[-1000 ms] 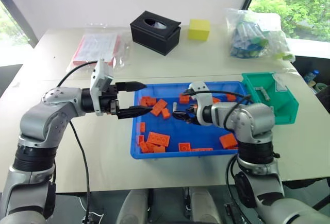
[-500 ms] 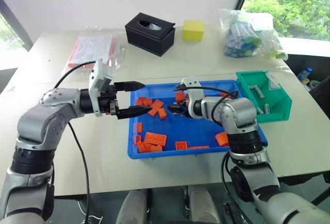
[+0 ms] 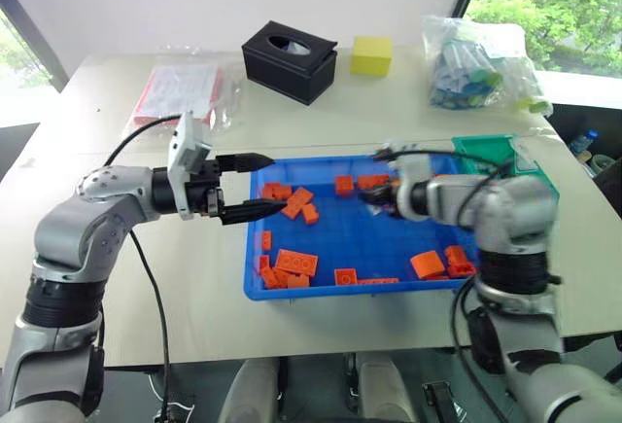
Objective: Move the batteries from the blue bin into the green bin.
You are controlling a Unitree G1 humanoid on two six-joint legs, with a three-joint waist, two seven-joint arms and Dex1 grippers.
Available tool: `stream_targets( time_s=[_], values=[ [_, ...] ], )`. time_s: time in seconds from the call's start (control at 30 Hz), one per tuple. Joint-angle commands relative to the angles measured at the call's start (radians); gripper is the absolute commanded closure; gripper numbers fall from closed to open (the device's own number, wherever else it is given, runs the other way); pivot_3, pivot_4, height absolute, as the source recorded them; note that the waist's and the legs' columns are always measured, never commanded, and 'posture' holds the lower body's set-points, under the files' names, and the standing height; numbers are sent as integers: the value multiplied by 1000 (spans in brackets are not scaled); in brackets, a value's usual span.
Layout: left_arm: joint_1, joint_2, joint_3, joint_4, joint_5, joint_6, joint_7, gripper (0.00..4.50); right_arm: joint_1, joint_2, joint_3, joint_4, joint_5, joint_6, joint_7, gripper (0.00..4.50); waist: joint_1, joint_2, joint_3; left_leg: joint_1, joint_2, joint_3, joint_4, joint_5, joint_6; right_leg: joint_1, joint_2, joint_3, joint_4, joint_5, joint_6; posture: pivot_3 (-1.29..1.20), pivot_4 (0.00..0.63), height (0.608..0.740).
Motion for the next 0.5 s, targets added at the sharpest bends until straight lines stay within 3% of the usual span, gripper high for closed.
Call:
stream_targets(
  time_s=[0.03, 0.17, 0.3, 0.5],
  values=[
    [-19, -1, 6, -1, -2, -24, -18, 0, -39, -96, -104, -26, 16, 10, 19, 4446, 0, 0, 0, 0, 0, 0, 0, 0, 0, 0, 0, 0, 0, 0, 0, 0, 150, 692],
    [-33, -19, -12, 12, 8, -30, -22, 0, -2, -278, -170, 98, -24, -87, 46, 4446, 0, 0, 0, -1, 0, 1, 0, 0, 0, 0, 0, 0, -1, 0, 0, 0, 150, 692],
    [-46, -30, -21, 26, 11, -35, -32, 0, 47, -310, -193, 160, -22, -143, 53, 4446, -2, -1, 0, -1, 0, 1, 0, 0, 0, 0, -1, 0, -2, 0, 0, 0, 150, 692],
    [-63, -39, -28, 41, 20, -39, -39, 0, 114, -337, -163, 196, -51, -293, 51, 1533, -2, 0, 0, -1, 0, 2, 0, 0, 0, 0, -1, 0, -2, 0, 0, 0, 150, 692]
  ],
)
